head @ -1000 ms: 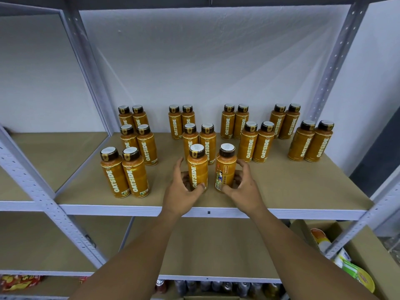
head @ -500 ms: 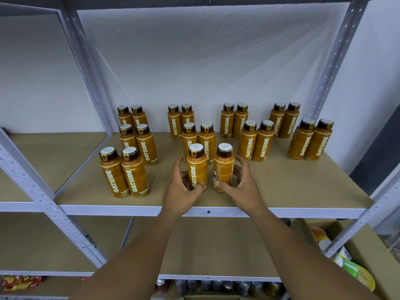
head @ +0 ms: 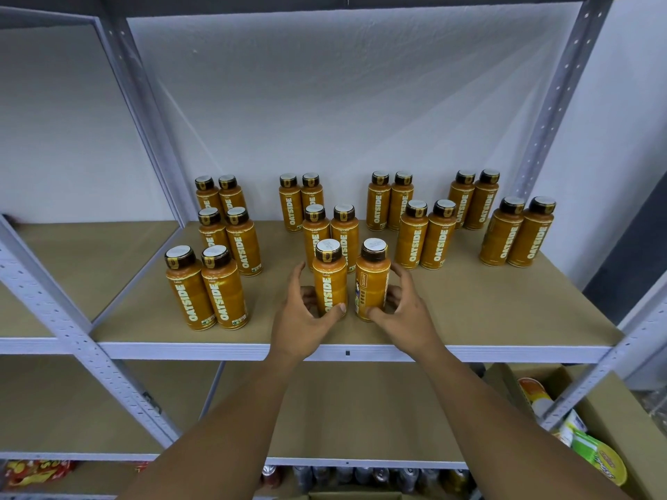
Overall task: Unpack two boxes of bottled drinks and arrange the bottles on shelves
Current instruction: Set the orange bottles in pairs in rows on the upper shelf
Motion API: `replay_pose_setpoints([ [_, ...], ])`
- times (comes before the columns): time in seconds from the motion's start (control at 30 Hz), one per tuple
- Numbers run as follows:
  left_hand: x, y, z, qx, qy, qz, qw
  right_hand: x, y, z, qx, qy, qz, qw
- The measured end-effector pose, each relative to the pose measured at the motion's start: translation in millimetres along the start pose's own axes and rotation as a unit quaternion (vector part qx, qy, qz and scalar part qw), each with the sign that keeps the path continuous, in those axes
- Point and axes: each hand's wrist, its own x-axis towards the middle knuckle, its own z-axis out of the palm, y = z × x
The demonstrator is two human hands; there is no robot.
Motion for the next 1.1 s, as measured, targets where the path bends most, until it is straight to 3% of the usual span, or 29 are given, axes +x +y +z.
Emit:
replay_pose_setpoints([
  [0.47,0.5,1.2,-0.1,0.005,0.004,0.001,1.000,-0.7,-2.5,3.8,-0.024,0.035,-0.011,0.999],
  [0.7,-0.7,2.0,-1.1,0.005,0.000,0.005,1.000,-0.1,1.6,0.1,0.023,0.000,-0.010,1.000],
  [1.1,-0.1,1.6,-0.9,0.009,0.000,0.006,1.000,0.5,1.0,3.6,-0.016,0.004,-0.017,1.000],
])
